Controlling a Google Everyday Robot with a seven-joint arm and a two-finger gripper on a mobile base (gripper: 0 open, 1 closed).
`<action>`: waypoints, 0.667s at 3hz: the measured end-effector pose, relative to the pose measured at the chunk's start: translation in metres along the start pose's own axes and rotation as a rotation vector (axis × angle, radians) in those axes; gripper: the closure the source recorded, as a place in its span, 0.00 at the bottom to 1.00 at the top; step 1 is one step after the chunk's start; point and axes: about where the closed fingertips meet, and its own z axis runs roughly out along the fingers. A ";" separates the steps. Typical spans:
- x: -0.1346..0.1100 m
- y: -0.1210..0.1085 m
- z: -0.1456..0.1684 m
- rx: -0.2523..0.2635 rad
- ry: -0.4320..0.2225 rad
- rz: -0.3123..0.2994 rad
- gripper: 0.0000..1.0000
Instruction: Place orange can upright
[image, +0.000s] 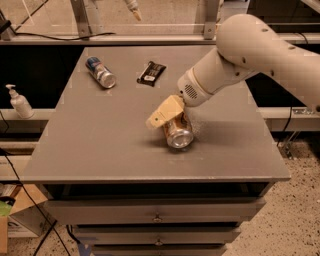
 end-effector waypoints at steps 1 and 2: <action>-0.002 0.000 0.000 0.000 0.003 0.007 0.40; -0.006 0.001 -0.005 0.000 0.003 0.007 0.64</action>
Offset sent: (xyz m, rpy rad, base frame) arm -0.0003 -0.0013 0.0121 -0.0464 -0.0208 -0.0654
